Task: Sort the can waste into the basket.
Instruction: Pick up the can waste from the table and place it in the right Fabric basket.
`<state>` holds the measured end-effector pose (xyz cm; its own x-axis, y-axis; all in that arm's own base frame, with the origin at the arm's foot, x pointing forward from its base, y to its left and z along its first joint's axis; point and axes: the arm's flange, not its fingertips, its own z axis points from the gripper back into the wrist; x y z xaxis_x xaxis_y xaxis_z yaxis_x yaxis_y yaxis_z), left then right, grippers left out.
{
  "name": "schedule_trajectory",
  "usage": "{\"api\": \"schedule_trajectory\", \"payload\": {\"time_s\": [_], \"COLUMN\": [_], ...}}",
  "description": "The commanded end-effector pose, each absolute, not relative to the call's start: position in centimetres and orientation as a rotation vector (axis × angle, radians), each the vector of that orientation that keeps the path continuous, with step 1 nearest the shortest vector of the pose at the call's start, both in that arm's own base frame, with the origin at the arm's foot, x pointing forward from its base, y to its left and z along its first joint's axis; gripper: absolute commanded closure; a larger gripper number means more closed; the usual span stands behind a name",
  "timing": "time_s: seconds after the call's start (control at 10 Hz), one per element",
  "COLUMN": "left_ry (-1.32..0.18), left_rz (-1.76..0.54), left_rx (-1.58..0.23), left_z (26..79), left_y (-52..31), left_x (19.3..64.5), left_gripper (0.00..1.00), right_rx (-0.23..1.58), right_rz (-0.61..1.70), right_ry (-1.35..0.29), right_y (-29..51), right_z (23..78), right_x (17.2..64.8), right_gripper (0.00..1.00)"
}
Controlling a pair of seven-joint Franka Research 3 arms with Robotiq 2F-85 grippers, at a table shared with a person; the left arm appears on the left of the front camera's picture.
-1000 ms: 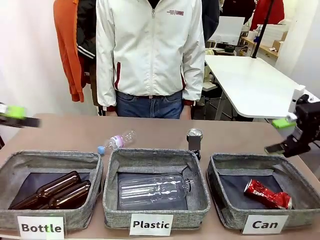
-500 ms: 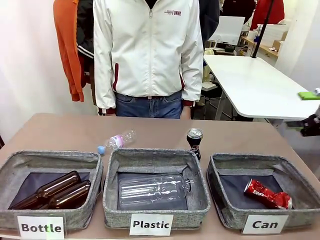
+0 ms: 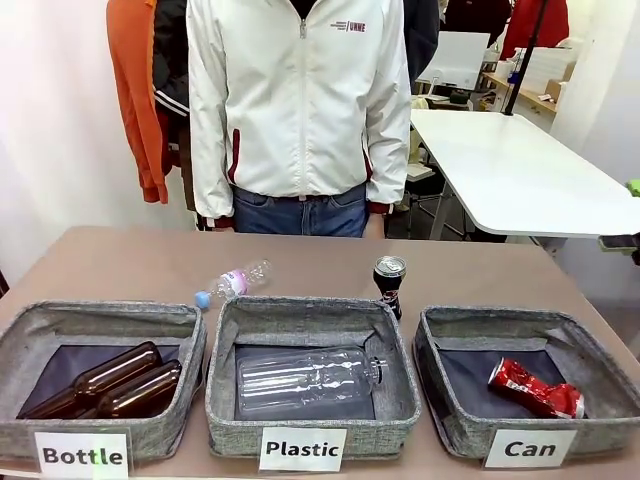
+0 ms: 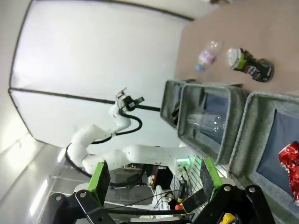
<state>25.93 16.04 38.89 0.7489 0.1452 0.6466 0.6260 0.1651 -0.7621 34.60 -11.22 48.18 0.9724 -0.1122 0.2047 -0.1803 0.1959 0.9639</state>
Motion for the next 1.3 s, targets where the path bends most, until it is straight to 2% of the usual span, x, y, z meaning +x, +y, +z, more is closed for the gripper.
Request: {"api": "schedule_trajectory", "payload": {"time_s": [0.0,1.0,1.1,1.2], "left_ry": [-0.698,-0.698,-0.698,-0.698], "left_rz": [-0.372,-0.372,-0.372,-0.372], "left_rx": [-1.404,-1.404,-1.404,-1.404], "left_z": [39.7,39.7,39.7,39.7], "left_y": [15.8,15.8,15.8,15.8], "left_x": [26.0,26.0,26.0,26.0], "left_gripper": [0.0,0.0,0.0,0.0], "right_rx": [1.409,1.392,1.261,1.077], "right_rz": [0.041,0.048,0.248,0.401], "right_ry": [-0.247,-0.244,-0.249,-0.331], "right_y": [-10.3,-10.6,-9.3,-7.6], "right_z": [48.4,47.9,48.7,49.1], "right_x": [34.5,34.7,36.9,40.0], "right_gripper": [0.0,0.0,0.0,0.0]}}
